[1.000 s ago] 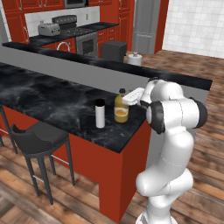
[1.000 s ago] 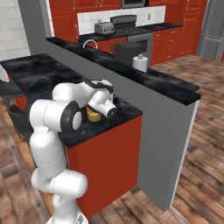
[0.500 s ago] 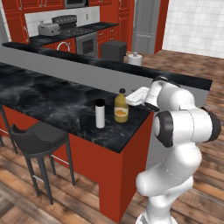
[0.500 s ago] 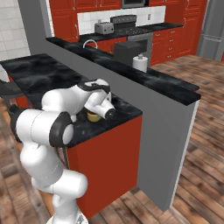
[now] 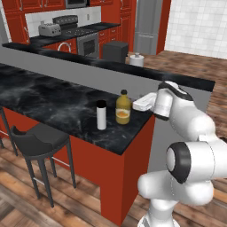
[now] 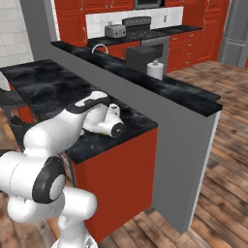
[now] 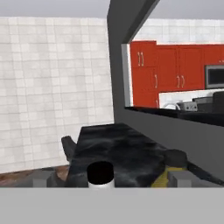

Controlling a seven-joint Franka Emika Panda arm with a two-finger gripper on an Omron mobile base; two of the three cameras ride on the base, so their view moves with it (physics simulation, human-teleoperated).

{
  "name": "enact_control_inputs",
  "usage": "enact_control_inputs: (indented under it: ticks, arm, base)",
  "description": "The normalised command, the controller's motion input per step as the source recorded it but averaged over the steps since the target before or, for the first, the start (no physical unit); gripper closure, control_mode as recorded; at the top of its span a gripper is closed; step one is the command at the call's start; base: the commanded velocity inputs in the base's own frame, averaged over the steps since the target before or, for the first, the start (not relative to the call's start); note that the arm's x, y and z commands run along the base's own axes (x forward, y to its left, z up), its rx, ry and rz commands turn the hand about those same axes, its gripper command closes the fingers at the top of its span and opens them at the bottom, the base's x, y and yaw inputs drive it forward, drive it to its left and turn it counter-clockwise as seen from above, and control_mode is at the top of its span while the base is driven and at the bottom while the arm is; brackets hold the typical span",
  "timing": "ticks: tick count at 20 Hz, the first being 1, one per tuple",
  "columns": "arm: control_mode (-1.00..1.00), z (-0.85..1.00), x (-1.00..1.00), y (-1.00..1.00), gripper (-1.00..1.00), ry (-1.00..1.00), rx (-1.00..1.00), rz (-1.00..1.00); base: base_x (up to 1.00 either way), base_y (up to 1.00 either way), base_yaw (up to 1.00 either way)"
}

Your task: Move the drinks to the dining counter.

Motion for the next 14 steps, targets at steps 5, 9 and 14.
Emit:
enact_control_inputs:
  ticks: [5, 9, 14]
  arm:
    - [-1.00, 0.53, -0.73, -0.10, -1.00, 0.25, 0.00, 0.00]
    - [-1.00, 0.62, -0.66, -0.03, -1.00, 0.27, -0.05, 0.00]
    - [-1.00, 0.35, -0.56, -0.08, -1.00, 0.35, -0.16, 0.00]
  base:
    - [0.00, 0.00, 0.00]
    - [0.00, 0.00, 0.00]
    - [0.00, 0.00, 0.00]
